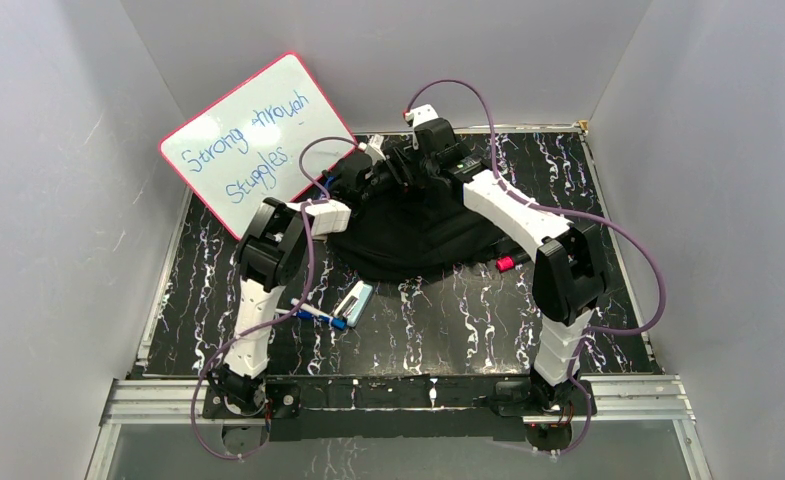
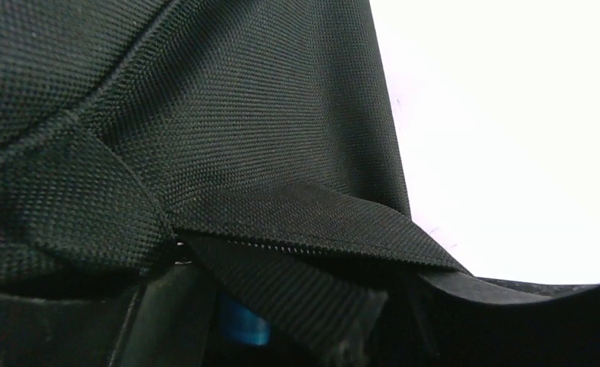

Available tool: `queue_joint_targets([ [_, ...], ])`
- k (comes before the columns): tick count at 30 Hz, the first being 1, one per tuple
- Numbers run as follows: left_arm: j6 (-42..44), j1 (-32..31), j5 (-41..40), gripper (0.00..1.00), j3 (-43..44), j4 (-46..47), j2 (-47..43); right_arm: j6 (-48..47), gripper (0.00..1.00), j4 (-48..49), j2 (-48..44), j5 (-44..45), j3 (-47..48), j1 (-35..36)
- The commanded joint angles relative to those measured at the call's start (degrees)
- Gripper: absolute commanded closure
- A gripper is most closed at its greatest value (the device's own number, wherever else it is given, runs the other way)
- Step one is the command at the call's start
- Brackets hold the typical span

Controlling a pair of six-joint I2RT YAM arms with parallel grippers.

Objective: Pack the student bag
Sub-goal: Place the stationery in the student bag.

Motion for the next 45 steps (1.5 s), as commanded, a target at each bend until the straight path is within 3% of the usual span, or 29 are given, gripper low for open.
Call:
queue_joint_targets([
  [1, 2.1, -0.6, 0.5, 0.35, -0.9, -1.4, -3.4, 1.3, 1.00, 2.5, -4.2, -2.0, 0.0, 0.5],
  [10, 8.6, 0.3, -1.3, 0.38, -4.0, -12.6, -10.8, 1.2, 1.00, 2.6, -4.3, -2.3, -0.8, -0.1],
  [22, 24.3, 1.6, -9.9, 0.40, -15.6, -27.2, -30.2, 0.8, 0.96, 2.7, -2.9, -3.9, 0.0, -0.7],
  [36, 37.9, 2.2, -18.6, 0.36, -30.8, -40.5, -49.6, 2.1, 0.55, -0.7, -6.4, -5.7, -0.9, -0.8],
  [40, 40.2, 2.3, -23.8, 0.26, -33.9, -42.8, -53.9, 4.8, 0.51, -1.5, -12.0, -2.3, -5.9, -0.8],
  [45, 41.3, 2.4, -25.0, 0.24, -35.1, -43.6, -55.2, 11.0, 0.44, -5.5, -22.5, 7.1, -17.0, -1.8],
])
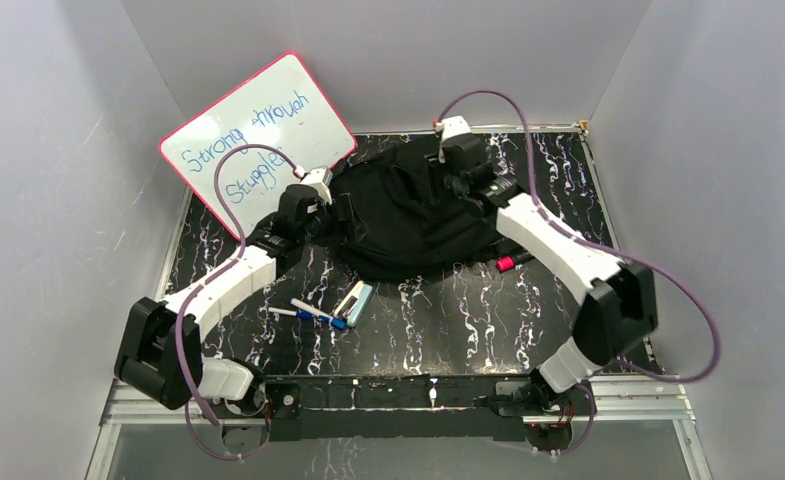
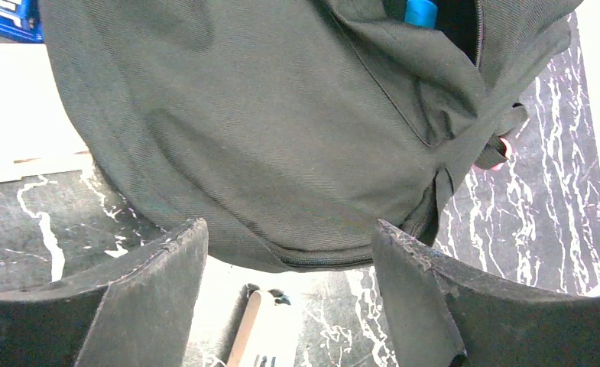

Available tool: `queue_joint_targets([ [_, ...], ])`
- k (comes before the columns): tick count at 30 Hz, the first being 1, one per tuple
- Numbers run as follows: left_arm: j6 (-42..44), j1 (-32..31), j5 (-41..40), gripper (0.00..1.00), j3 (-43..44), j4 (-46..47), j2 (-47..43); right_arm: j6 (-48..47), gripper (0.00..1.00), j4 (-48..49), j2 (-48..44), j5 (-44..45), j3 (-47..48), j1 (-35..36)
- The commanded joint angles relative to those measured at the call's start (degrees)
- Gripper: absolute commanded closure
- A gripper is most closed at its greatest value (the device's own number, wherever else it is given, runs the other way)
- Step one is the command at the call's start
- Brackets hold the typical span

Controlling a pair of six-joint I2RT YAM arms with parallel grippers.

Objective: Pack the student bag
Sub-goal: Place the stationery in the student bag, then pick up the stationery from the center of the board.

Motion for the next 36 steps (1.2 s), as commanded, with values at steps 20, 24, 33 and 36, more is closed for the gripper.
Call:
queue_joint_targets([
  [20, 0.3, 0.5, -0.2, 0.25, 0.5, 1.1, 3.4, 20.8, 0.33, -4.8, -14.5, -8.3, -29.6, -27.8],
  [24, 0.1, 0.5, -0.2, 0.25, 0.2, 1.1, 3.4, 20.9, 0.32, -3.9, -11.2, -8.2, -29.7, -28.3],
  [33, 0.1, 0.5, 0.0, 0.25, 0.7, 1.4, 4.5, 19.2, 0.32, -2.6, -7.5, -5.4, -29.6, -28.7],
  [36, -0.2, 0.5, 0.1, 0.25, 0.8, 1.4, 4.8, 18.5, 0.32, -2.1, -6.4, -4.0, -29.6, -28.8],
])
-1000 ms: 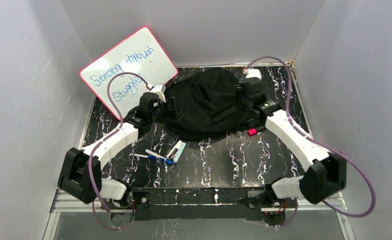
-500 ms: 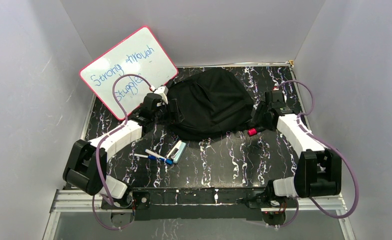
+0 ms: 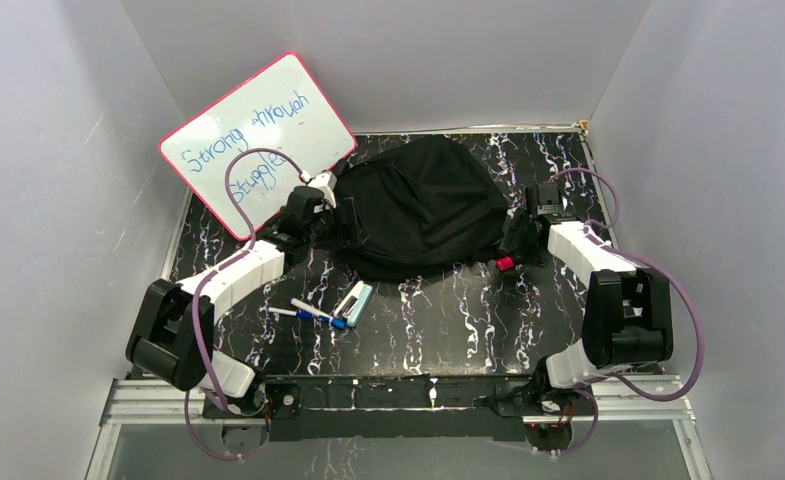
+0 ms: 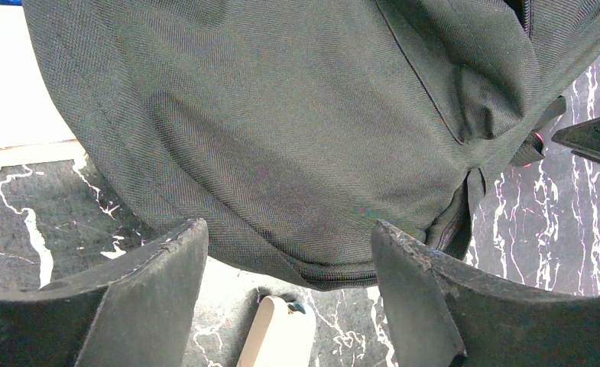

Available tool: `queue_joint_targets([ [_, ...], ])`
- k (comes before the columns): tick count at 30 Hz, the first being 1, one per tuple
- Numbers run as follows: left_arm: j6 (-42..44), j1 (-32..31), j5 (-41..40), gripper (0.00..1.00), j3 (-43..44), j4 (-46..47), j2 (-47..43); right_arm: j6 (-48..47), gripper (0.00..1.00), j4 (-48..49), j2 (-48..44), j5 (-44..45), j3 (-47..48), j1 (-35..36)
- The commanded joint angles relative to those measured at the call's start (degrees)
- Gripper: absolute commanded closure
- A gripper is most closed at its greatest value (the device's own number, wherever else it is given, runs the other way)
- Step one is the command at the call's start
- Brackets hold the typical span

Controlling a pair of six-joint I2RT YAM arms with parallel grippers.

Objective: Pack the student bag
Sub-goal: Pick up the stationery from the center of the board.

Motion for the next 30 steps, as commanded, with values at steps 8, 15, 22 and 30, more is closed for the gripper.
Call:
queue_joint_targets([
  [8, -0.2, 0.2, 0.2, 0.25, 1.8, 0.0, 0.4, -1.6, 0.32, 4.8, 5.7, 4.3, 2.0, -0.9],
  [15, -0.2, 0.2, -0.4, 0.25, 1.5, -0.4, -0.5, -2.8, 0.38, 5.1, 9.1, 5.8, 4.3, -1.1],
  [22, -0.5, 0.2, -0.2, 0.25, 1.3, -0.3, -0.7, -4.2, 0.62, 4.3, 8.9, 5.8, 4.2, -1.1],
  [30, -1.3, 0.2, 1.4, 0.25, 1.7, 0.3, -0.4, -5.2, 0.77, 0.5, 3.6, 0.0, 2.3, -1.1],
])
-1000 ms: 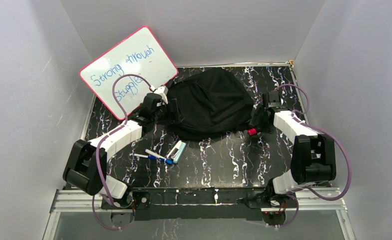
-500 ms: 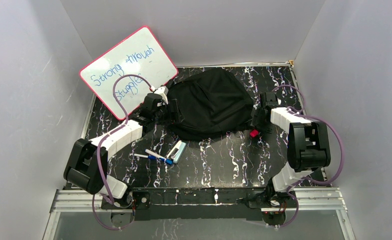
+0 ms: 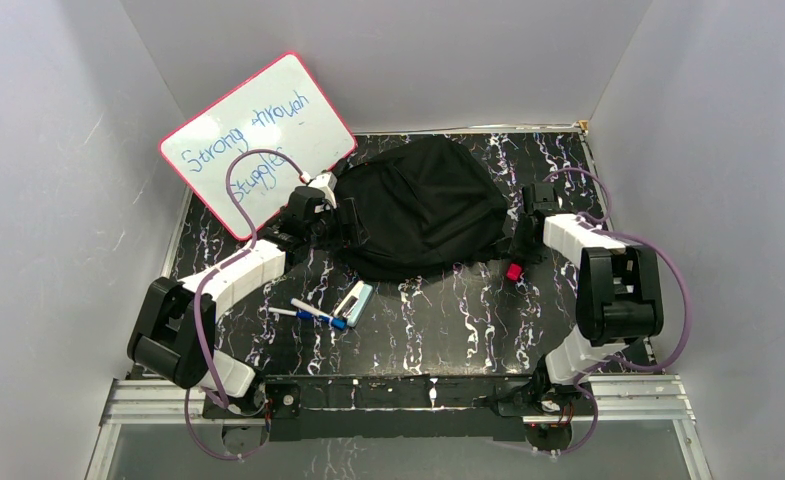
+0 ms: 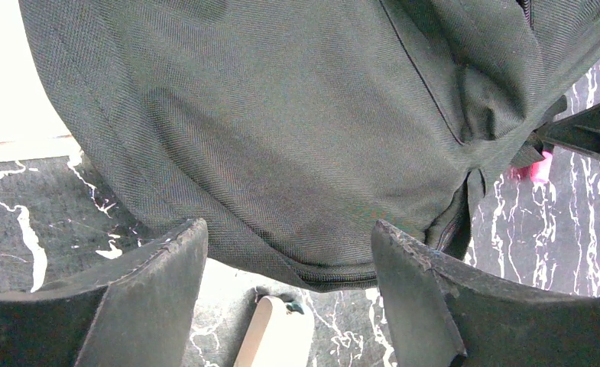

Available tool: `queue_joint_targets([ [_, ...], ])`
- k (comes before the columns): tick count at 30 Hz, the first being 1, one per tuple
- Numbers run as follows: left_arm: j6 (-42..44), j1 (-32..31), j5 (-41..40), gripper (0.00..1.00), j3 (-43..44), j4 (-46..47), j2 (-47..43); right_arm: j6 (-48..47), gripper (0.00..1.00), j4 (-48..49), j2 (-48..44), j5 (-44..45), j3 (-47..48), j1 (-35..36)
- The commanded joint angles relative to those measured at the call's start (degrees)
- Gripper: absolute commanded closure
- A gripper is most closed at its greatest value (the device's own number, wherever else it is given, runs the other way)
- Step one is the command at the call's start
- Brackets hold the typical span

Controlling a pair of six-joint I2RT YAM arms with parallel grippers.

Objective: Pack the student bag
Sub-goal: Pick up the stationery from the center of the board.

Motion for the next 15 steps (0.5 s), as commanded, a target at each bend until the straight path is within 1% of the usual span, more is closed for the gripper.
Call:
queue_joint_targets([
  [1, -0.9, 0.2, 1.1, 0.25, 1.7, 0.5, -1.1, -0.9, 0.79, -2.5, -6.6, -5.3, -0.6, -0.1],
  [4, -1.9, 0.2, 2.0, 0.24, 1.7, 1.2, -1.4, 0.0, 0.81, -3.5, -11.9, -11.3, -2.1, 0.2],
  [7, -3.7, 0.2, 4.0, 0.24, 2.0, 2.6, -1.5, 1.2, 0.81, -5.9, -17.4, -14.5, -2.0, 1.9],
  [10, -6.4, 0.2, 6.7, 0.22, 2.9, 4.0, -1.8, 2.6, 0.81, -7.9, -22.3, -14.4, -0.6, 5.2],
  [15, -13.6, 0.3, 9.6, 0.12, 3.9, 8.5, -3.2, 3.6, 0.81, -5.8, -28.2, -13.2, 2.0, 14.7],
])
